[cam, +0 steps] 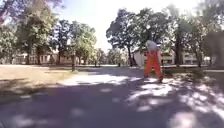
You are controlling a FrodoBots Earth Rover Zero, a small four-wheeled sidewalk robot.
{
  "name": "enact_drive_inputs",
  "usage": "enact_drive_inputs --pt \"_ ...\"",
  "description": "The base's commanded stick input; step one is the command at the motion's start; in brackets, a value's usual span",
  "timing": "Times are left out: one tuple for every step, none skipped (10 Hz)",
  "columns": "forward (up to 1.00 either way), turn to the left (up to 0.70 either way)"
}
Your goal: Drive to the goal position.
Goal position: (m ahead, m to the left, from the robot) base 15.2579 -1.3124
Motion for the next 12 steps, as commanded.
enact_drive_inputs --pt "0.45 0.00" --pt "0.45 0.00" --pt "0.45 0.00" --pt "0.45 0.00" --pt "0.45 0.00" --pt "0.45 0.00" --pt "0.45 0.00" --pt "0.45 0.00" --pt "0.45 0.00" --pt "0.45 0.00" --pt "0.45 0.00" --pt "0.45 0.00"
